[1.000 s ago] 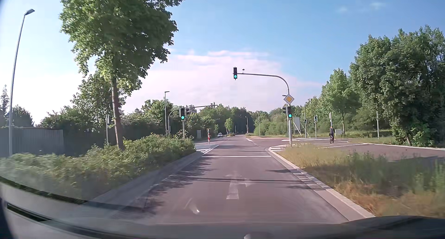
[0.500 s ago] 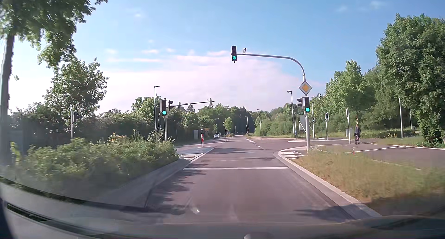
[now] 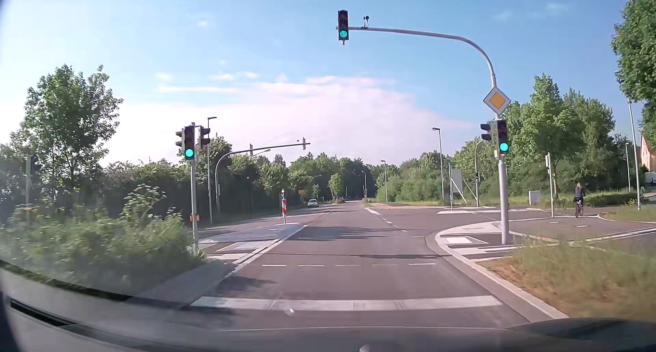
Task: Follow the waypoints while adhering to traffic rules and regulations
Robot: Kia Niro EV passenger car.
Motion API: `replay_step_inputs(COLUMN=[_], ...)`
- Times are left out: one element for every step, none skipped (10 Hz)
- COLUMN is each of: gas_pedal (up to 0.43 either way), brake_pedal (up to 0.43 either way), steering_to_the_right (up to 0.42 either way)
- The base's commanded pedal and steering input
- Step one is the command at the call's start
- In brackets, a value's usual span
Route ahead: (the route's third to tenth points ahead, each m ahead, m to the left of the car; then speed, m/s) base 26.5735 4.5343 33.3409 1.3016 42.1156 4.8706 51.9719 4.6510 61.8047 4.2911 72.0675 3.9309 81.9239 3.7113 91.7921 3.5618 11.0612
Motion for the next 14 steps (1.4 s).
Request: replay_step_inputs(gas_pedal=[0.098,0.098,0.098,0.098,0.098,0.098,0.098,0.098,0.098,0.098,0.098,0.098,0.098,0.098], brake_pedal=[0.000,0.000,0.000,0.000,0.000,0.000,0.000,0.000,0.000,0.000,0.000,0.000,0.000,0.000], steering_to_the_right=[-0.001,-0.002,-0.002,-0.002,-0.001,-0.002,-0.001,-0.002,-0.001,-0.001,-0.002,-0.001,-0.001,-0.002])
